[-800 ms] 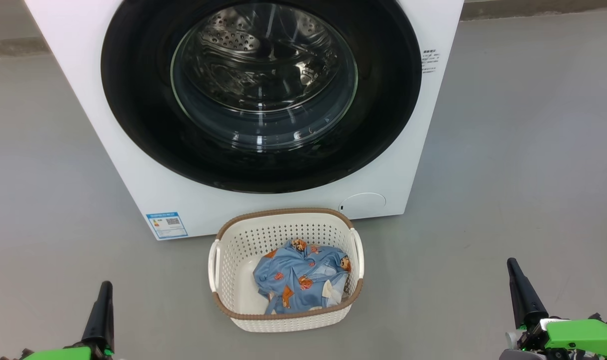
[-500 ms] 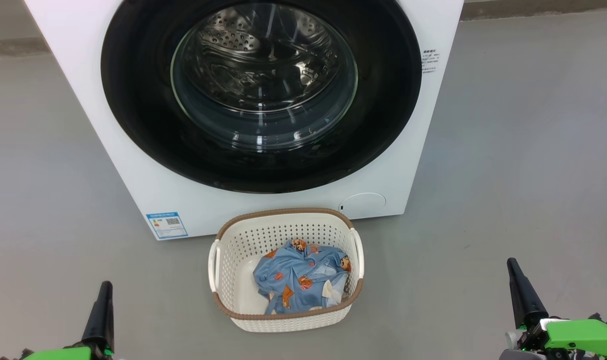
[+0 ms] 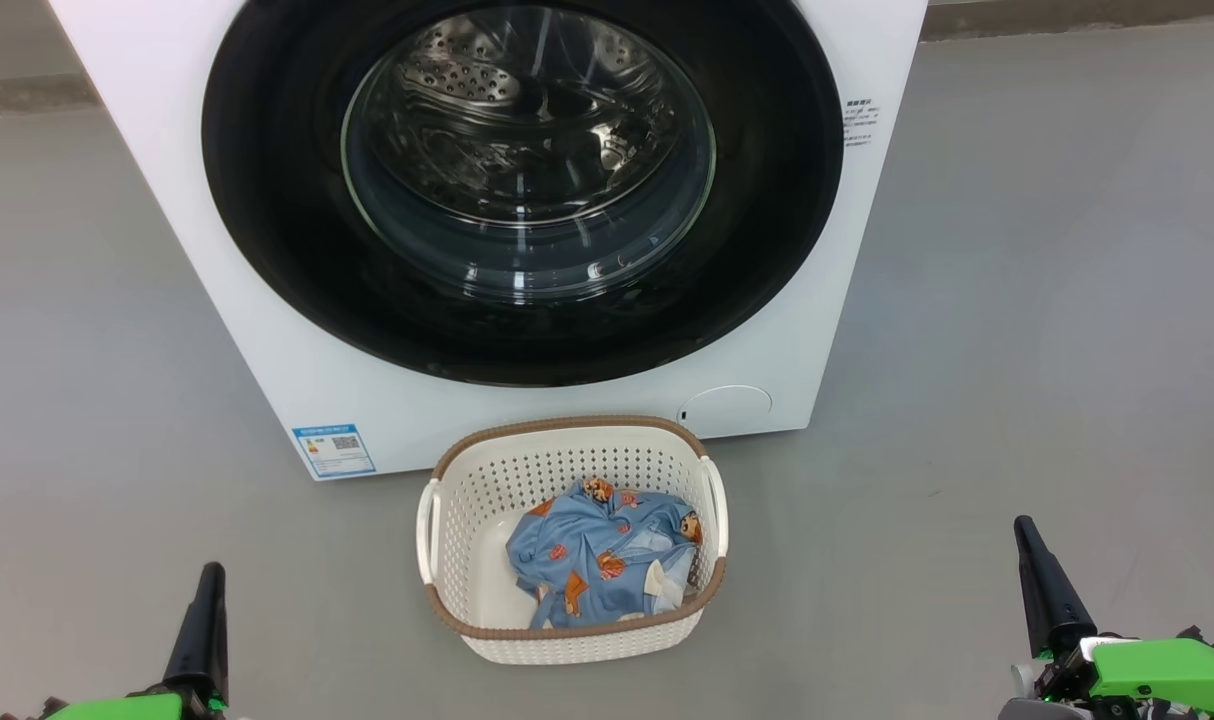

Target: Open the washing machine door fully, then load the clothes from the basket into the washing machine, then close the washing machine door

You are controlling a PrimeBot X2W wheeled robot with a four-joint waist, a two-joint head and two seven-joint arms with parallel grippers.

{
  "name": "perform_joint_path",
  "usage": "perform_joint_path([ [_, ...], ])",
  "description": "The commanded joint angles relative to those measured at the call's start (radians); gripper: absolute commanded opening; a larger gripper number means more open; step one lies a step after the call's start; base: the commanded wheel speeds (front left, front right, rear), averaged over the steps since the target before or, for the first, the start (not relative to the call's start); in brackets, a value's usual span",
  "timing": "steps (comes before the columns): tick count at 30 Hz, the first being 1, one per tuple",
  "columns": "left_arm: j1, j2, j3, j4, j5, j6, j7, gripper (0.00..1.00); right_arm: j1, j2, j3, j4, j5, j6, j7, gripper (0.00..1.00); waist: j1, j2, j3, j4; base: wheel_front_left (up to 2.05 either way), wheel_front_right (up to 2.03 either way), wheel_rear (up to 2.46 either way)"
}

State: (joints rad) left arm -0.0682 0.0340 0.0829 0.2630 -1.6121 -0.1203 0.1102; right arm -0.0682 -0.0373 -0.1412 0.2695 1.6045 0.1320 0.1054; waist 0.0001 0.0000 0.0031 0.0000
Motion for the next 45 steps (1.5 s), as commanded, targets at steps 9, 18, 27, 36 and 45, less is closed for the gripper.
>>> perform_joint_path([
  [9, 0.03, -0.016, -0.006, 0.044, 0.0, 0.002, 0.0, 1.0, 0.031, 0.01, -0.001, 0.051, 0.0, 0.0, -0.001, 1.0, 0.0, 0.0, 0.0, 0.0, 0.0, 0.0, 0.0],
  [18, 0.022, -0.005, -0.008, 0.024, 0.018, 0.001, -0.019, 1.0, 0.013, 0.006, 0.022, 0.038, -0.038, 0.0, -0.027, 1.0, 0.0012, 0.0, -0.001, -0.001, 0.0, 0.0, 0.0],
  [27, 0.015, 0.021, -0.033, 0.008, 0.06, 0.0, -0.05, 1.0, -0.004, 0.002, 0.036, 0.028, -0.106, 0.0, -0.051, 1.0, 0.0, 0.0, 0.002, -0.001, 0.0, 0.0, 0.0],
  [36, 0.007, 0.044, -0.054, -0.01, 0.137, -0.001, -0.077, 1.0, -0.02, 0.002, 0.046, 0.014, -0.217, 0.0, -0.077, 1.0, 0.0, 0.0, 0.003, -0.001, 0.0, 0.0, 0.0],
  [45, 0.0, 0.067, -0.078, -0.027, 0.224, -0.002, -0.104, 1.0, -0.032, 0.002, 0.061, 0.002, -0.339, 0.0, -0.103, 1.0, 0.0, 0.0, 0.002, 0.0, 0.0, 0.0, 0.0],
])
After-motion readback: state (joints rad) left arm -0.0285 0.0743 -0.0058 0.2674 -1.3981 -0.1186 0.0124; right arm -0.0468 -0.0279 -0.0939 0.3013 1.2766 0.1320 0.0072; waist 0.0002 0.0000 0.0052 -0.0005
